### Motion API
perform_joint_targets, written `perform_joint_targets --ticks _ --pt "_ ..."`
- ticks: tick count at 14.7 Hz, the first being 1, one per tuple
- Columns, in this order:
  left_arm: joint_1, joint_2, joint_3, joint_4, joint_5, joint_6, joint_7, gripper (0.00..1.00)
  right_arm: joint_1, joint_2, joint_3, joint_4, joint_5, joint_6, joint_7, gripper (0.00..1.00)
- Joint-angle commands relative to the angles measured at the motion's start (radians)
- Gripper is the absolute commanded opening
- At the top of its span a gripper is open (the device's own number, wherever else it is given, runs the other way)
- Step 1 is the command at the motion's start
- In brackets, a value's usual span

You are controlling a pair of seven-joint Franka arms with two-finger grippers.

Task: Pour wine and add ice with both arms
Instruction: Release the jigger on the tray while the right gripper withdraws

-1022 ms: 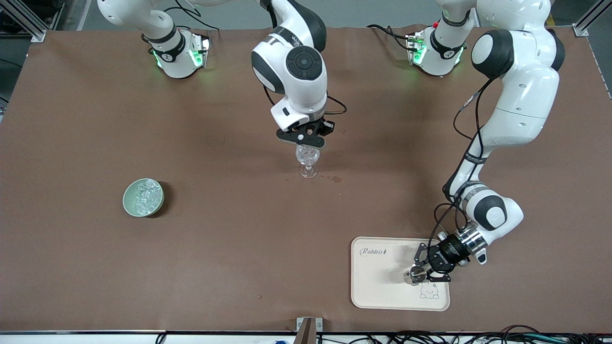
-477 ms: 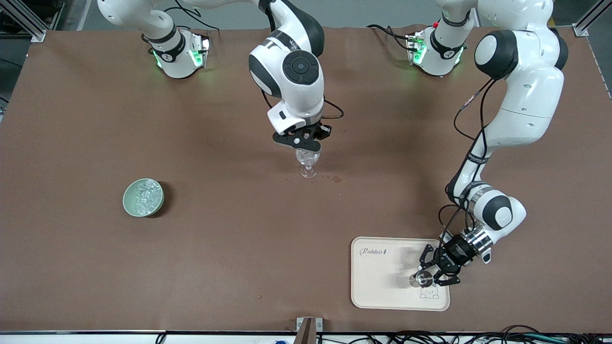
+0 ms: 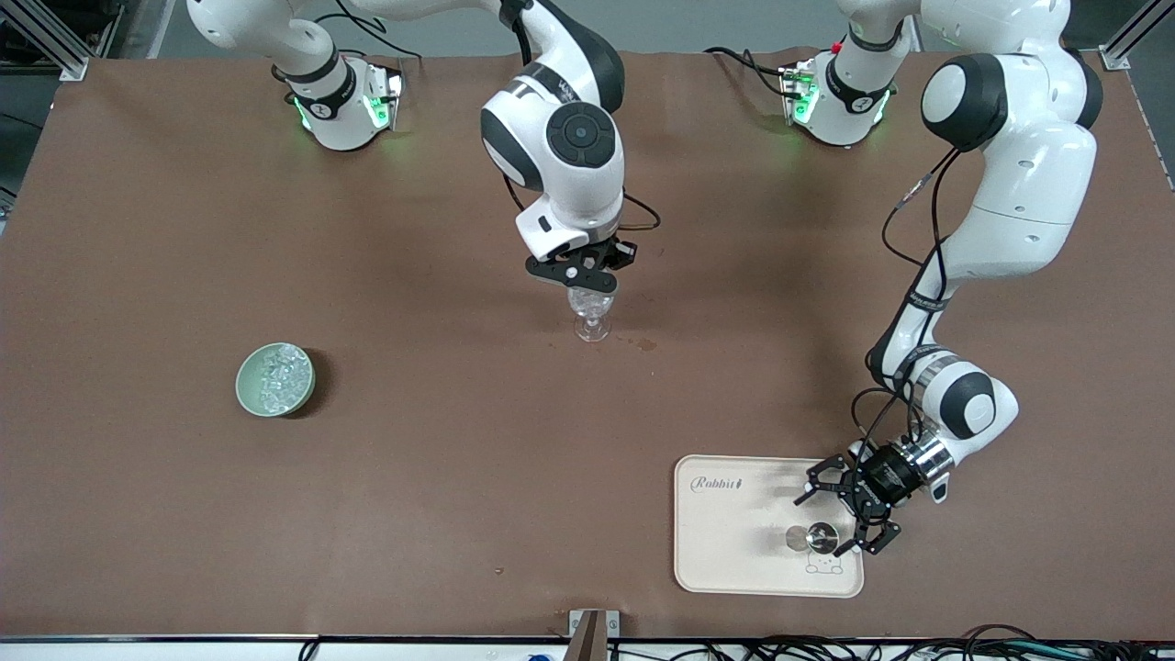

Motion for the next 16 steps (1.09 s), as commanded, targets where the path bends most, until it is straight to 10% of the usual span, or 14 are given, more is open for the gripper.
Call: perform_joint_targets --ticks 1,8,11,16 --pt "0.037 -0.079 0.011 -0.101 -0.007 -0.062 0.033 1.0 0.005 -0.003 0.0 0.001 -0.005 0.001 0.013 0.36" --pt "0.019 -0.09 0.233 -0.037 0.268 -0.41 0.051 1.0 0.004 -0.003 0.0 0.009 -0.005 -0.009 0.008 0.56" --pt "0.017 -0.098 0.3 0.017 0.353 -0.465 0.105 1.0 -0.009 -0.019 -0.028 0.019 -0.011 -0.027 0.002 1.0" --pt "0.013 -0.144 0.345 0.116 0.577 -0.459 0.264 1.0 -0.068 -0.166 -0.168 0.016 -0.111 -0.088 -0.091 1.0"
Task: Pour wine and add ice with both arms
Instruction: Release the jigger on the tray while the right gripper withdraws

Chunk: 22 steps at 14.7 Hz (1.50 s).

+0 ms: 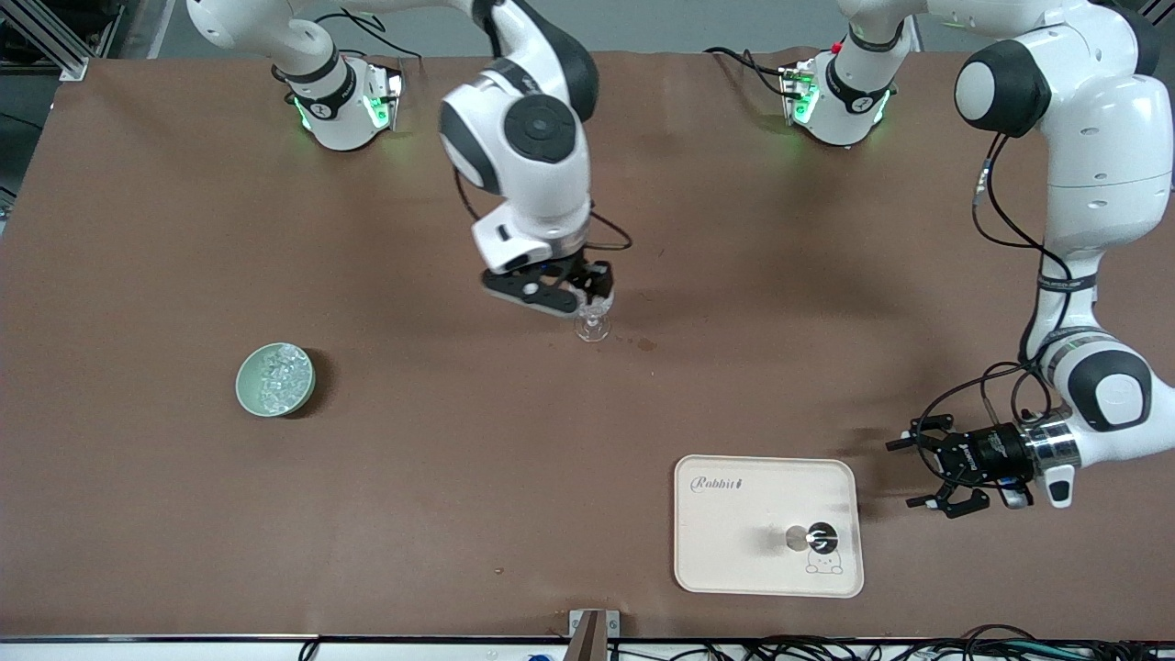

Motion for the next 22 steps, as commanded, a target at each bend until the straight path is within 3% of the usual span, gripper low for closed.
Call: perform_joint_targets --ticks 1,5,8,12,14,16,18,19,22 --pt "-0.014 -0.053 0.047 0.017 0.097 -0.003 0.22 1.0 -0.074 -0.118 -0.054 -0.029 -0.022 -0.065 -0.124 1.0" --pt "-0.012 -0.125 0.101 0.016 0.236 0.007 0.609 1.0 -0.161 -0.227 -0.152 -0.037 -0.024 -0.175 -0.264 1.0" --pt "-0.026 -0.179 0.106 0.014 0.307 0.049 0.646 1.0 -0.32 -0.303 -0.14 -0.04 -0.021 -0.226 -0.385 1.0" --pt "-0.057 -0.289 0.089 0.008 0.528 0.077 0.634 1.0 -0.515 -0.365 -0.13 -0.029 -0.008 -0.31 -0.664 1.0" --pt "-0.071 -0.38 0.052 -0.006 0.703 0.077 0.597 1.0 -0.626 -0.399 -0.091 -0.029 -0.008 -0.352 -0.786 1.0" --pt "-0.069 -0.462 -0.04 -0.035 0.92 0.075 0.592 1.0 -0.753 -0.431 -0.022 -0.03 -0.007 -0.383 -0.862 1.0" --pt "-0.072 -0.544 -0.089 -0.09 1.032 0.069 0.589 1.0 -0.923 -0.436 0.142 -0.043 -0.007 -0.393 -0.887 1.0" --pt "-0.089 -0.591 -0.097 -0.133 1.052 0.069 0.591 1.0 -0.945 -0.445 0.165 -0.056 -0.007 -0.392 -0.887 1.0" --pt "-0.114 -0.734 -0.14 -0.271 1.057 0.058 0.621 1.0 -0.909 -0.449 0.14 -0.078 -0.008 -0.361 -0.885 1.0"
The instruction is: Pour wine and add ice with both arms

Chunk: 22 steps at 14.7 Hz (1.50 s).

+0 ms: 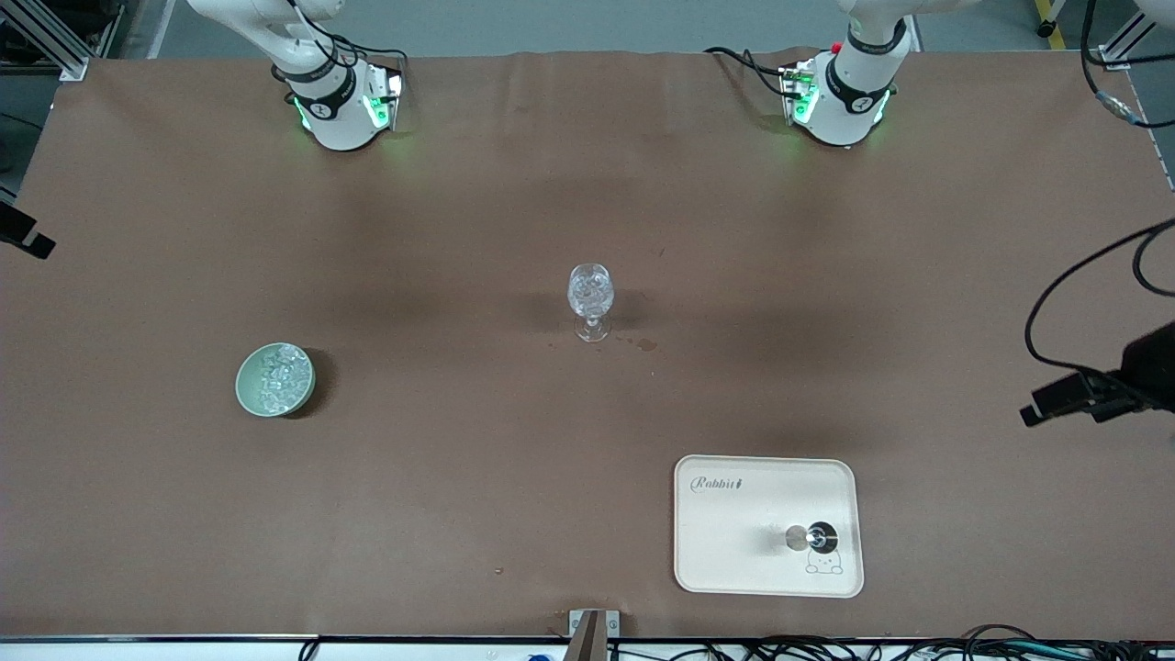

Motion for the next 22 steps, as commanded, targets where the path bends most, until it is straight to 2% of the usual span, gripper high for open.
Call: perform_joint_targets --ticks 1,2,4,7,9,14,22 --pt "-0.009 -0.165 -0.039 -0.185 0.024 -0.01 0.016 1.0 0.056 -0.032 -0.032 -0.051 0.002 0.03 -0.003 1.0" --pt "-0.012 -0.197 -0.041 -0.209 0.041 -0.033 0.013 1.0 0.065 -0.032 -0.052 -0.053 0.004 0.028 -0.001 1.0" --pt "-0.015 -0.26 -0.053 -0.26 0.102 -0.043 0.008 1.0 0.065 -0.03 -0.053 -0.053 0.004 0.028 -0.001 1.0" --pt "-0.037 -0.295 -0.054 -0.271 0.167 -0.107 -0.001 1.0 0.075 -0.03 -0.053 -0.053 0.004 0.025 -0.002 1.0" --pt "-0.049 -0.332 -0.06 -0.297 0.165 -0.136 -0.079 1.0 0.081 -0.03 -0.053 -0.051 -0.013 0.018 -0.013 1.0" --pt "-0.111 -0.394 -0.033 -0.352 0.162 -0.164 -0.109 1.0 0.081 -0.03 -0.051 -0.051 -0.03 0.002 -0.015 1.0" --pt "-0.146 -0.423 -0.027 -0.433 0.151 -0.098 -0.115 1.0 0.093 -0.03 -0.054 -0.051 -0.032 0.002 -0.013 1.0"
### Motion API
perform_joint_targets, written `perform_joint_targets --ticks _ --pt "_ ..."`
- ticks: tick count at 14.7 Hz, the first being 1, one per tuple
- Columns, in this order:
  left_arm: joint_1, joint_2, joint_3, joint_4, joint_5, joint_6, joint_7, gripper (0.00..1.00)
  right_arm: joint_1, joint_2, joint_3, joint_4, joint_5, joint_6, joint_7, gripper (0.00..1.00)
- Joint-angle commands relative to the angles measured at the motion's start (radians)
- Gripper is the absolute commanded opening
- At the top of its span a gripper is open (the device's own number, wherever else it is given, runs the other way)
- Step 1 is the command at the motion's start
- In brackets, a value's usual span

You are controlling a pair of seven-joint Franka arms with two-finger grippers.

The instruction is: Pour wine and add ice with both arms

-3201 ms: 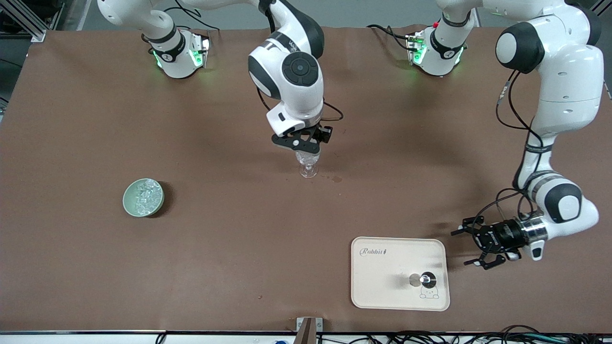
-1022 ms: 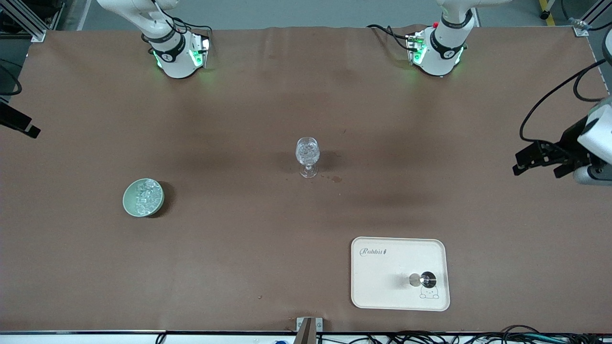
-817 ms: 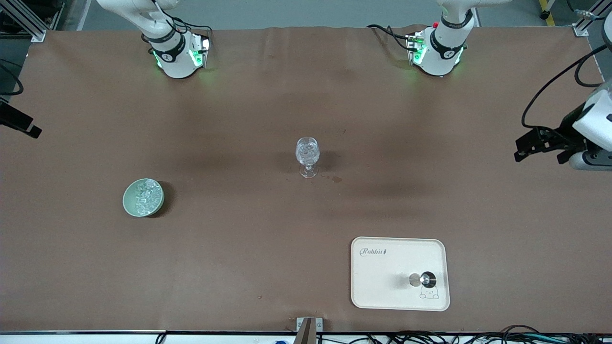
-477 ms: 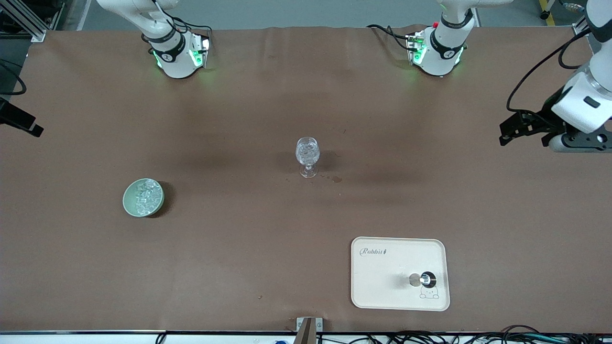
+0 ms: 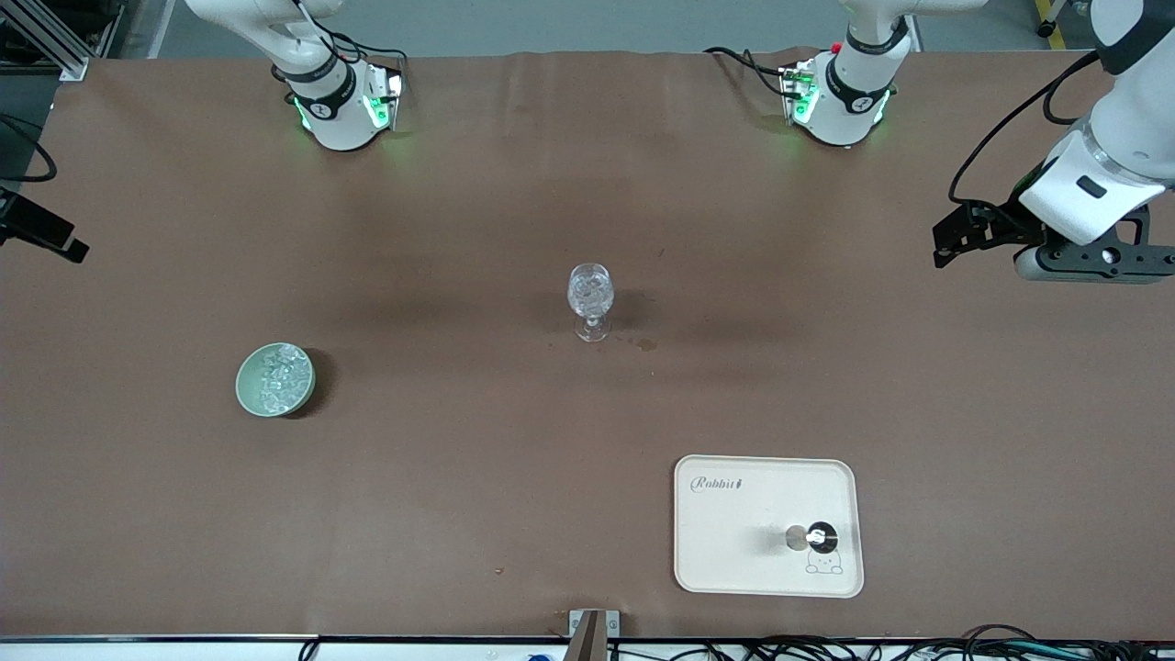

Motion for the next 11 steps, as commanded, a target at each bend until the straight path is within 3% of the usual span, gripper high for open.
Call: perform_joint_targets --ticks 1,11 --pt "-0.014 -0.038 0.014 -0.054 0.008 0.04 -0.016 1.0 0.013 -0.03 -0.011 -0.033 -0.013 0.001 -0.01 1.0" --pt "0.0 -0.046 0.014 -0.076 -0.002 0.069 -0.04 1.0 0.007 -0.03 -0.011 -0.033 -0.013 -0.008 -0.011 1.0"
